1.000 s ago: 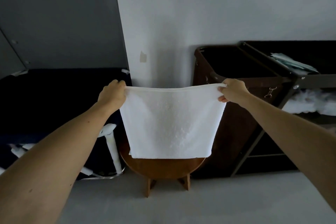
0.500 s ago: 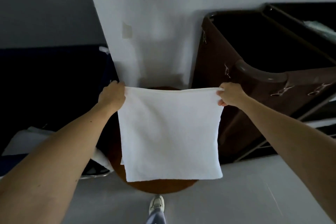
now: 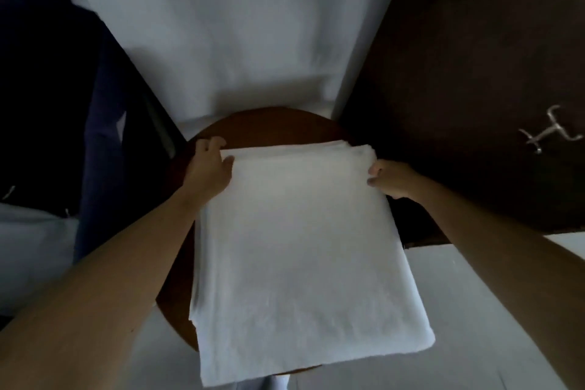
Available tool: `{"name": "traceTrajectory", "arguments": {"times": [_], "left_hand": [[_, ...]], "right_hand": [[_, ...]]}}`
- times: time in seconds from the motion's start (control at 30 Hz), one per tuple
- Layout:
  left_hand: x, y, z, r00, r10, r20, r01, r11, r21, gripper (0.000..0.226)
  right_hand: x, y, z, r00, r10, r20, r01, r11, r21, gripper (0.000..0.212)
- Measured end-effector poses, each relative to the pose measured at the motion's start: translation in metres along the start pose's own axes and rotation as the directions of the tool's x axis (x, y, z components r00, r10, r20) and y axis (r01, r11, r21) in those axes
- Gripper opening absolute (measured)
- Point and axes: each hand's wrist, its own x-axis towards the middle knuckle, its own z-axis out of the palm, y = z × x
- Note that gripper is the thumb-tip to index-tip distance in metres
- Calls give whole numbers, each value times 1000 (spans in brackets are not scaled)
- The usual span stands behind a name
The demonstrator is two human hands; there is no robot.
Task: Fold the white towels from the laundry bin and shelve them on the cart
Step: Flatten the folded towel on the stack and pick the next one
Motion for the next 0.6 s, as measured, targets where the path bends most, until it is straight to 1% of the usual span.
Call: {"name": "traceTrajectory", "arguments": {"times": [0.07,0.1,0.13,0.2,0.23,0.3,0.37,0.4,0.47,0.5,0.6], "left_hand": [[1,-9,16,993,-97,64,99,995,-30,53],[2,-13,23,986,-145,87,147,989,-25,61],[1,-14,28,978,-183,103,186,983,-13,69],[1,-18,37,962,-247,117,252,967,-26,83],[1,-20,40,948,-294,120,302,951,-61,90],[0,-28,46,915,-388,114,401,906,-133,98],[-1,-38,51,892,-444,85,452,875,-175,96],[-2,-41,53,885,-461,65,465,870,-166,93],[-7,-46,57,871,-489,42,490,863,-125,90],[-9,-48,60,863,-503,45,504,853,-137,91],[-11,-51,66,843,-529,94,534,802,-268,96]], "right_hand": [[12,10,19,999,25,45,-22,998,-66,49],[16,15,27,999,27,43,-24,997,-73,56],[20,18,34,999,32,11,-32,999,-40,65],[27,19,41,994,64,-84,-53,991,122,77],[31,20,44,988,83,-131,-53,974,219,80],[39,21,50,980,145,-138,-91,937,338,79],[43,24,55,979,178,-102,-131,925,356,73],[45,27,57,976,193,-101,-144,919,366,72],[50,33,60,975,203,-96,-154,916,370,80],[54,35,60,977,195,-89,-148,914,377,85],[55,32,60,982,187,-36,-148,867,476,92]]}}
